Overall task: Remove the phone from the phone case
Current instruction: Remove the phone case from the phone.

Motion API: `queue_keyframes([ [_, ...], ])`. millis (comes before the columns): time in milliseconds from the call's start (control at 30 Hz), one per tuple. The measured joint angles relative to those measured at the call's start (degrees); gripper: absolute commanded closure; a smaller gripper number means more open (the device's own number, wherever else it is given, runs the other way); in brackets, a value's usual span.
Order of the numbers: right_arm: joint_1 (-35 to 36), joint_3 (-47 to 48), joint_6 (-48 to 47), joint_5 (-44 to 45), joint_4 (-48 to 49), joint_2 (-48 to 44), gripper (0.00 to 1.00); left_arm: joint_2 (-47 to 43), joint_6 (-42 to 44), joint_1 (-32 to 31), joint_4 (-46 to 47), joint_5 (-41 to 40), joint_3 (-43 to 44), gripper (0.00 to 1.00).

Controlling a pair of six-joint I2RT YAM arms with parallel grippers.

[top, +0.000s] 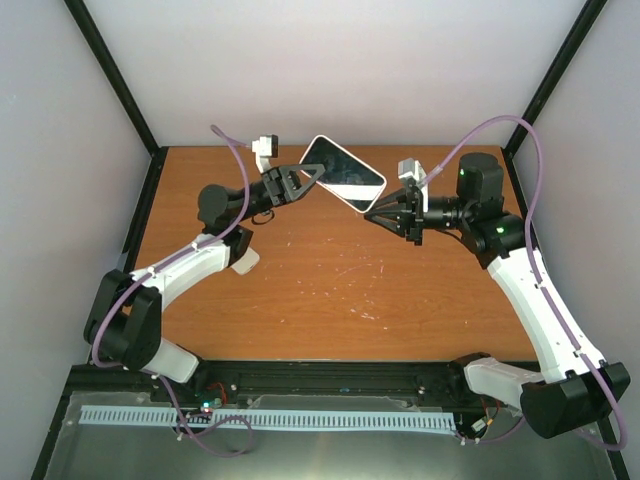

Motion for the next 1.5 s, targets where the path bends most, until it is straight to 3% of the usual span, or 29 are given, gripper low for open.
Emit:
queue_keyframes([
  [33,0.0,-0.04,0.57,0.04,0.33,-0.07,0.68,-0.02,-0.02,-0.04,0.13,-0.04,0.0,1.0],
  [67,0.0,-0.11,1.27,0.04,0.55,-0.07,0.65,-0.02,-0.04,-0.07,0.24,-0.07,0.0,1.0],
  [200,0.13,-0.31,4.61,-0.79,2.8,-0.11,0.65,-0.07,0.09,-0.11,0.02,-0.96,0.0,1.0],
  [367,0.11,-0.33,8.26,-1.27,4.55,-0.11,0.74,-0.37,0.09,-0.11,0.17,-1.38,0.0,1.0],
  [500,0.11,-0.35,10.08,-1.22,5.46,-0.11,0.64,-0.59,0.11,-0.13,0.39,-1.57,0.0,1.0],
  [700,0.22,-0.35,12.61,-1.14,6.95,0.66,0.65,-0.61,0.22,-0.13,0.11,-1.88,-0.02,1.0],
  [900,0.24,-0.35,12.9,-1.03,8.13,1.14,0.6,-0.61,0.24,-0.13,-0.57,-1.92,-0.04,1.0],
  [1300,0.15,-0.35,10.6,-1.44,7.1,1.29,0.89,-0.61,0.2,-0.15,-0.09,-1.07,-0.04,1.0],
  [1500,0.15,-0.35,6.73,-2.43,4.44,0.63,0.97,0.7,-0.7,-0.15,1.92,0.44,0.26,1.0],
])
